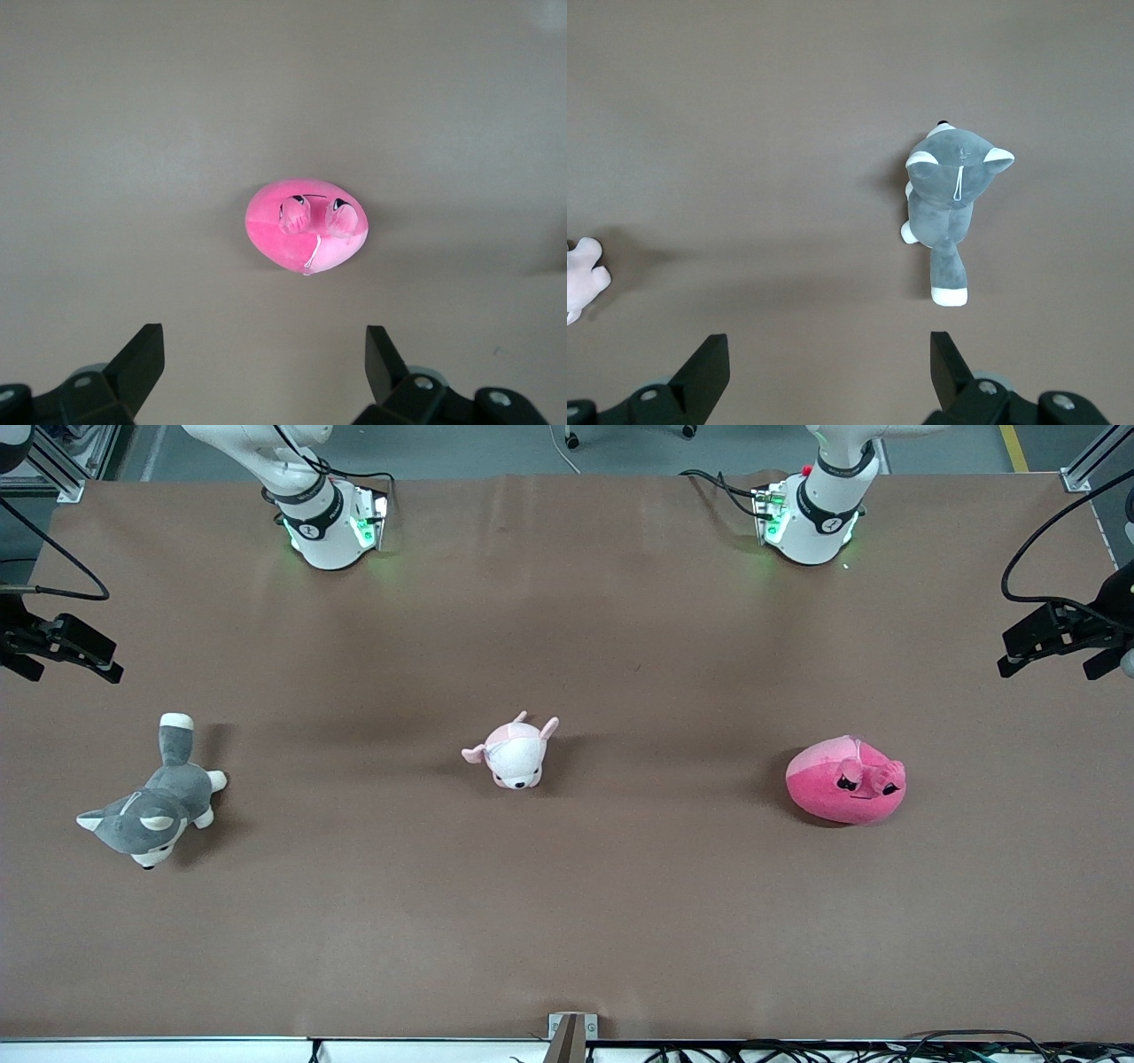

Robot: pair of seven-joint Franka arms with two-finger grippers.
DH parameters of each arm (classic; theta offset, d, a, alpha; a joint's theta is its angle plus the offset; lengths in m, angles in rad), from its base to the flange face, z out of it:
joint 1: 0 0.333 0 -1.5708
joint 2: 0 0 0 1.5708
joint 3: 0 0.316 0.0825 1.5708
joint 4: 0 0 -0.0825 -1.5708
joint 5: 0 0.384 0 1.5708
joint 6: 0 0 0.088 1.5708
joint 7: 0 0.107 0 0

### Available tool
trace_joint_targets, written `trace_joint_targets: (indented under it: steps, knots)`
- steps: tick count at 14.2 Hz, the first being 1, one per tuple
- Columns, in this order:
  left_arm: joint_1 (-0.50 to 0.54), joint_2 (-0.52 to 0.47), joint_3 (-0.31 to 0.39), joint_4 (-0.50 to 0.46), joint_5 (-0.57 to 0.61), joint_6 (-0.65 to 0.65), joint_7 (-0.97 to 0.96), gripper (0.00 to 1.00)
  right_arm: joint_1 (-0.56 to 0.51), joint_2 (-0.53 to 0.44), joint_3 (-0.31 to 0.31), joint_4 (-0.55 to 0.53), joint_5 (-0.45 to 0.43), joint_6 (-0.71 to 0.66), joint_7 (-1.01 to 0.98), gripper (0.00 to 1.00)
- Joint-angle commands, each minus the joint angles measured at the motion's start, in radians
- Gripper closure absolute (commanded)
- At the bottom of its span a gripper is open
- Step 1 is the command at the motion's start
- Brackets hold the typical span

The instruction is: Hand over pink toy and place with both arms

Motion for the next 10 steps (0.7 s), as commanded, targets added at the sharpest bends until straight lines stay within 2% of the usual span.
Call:
trace_joint_targets:
  steps: [1,7,10]
  knots:
    - [0.002,0.008,-0.002,0.015,0.007,0.003,-0.001,0.00,-0.002,-0.030,0.001,-0.017,-0.006,0.005,0.003,0.00]
    - [0.008,0.017,0.002,0.014,0.006,-0.003,-0.002,0.00,-0.001,-0.030,0.001,-0.009,-0.008,0.008,-0.003,0.00]
    - [0.010,0.083,0.003,0.014,0.007,-0.013,-0.010,0.00,-0.001,-0.029,0.001,-0.007,-0.009,0.010,-0.003,0.00]
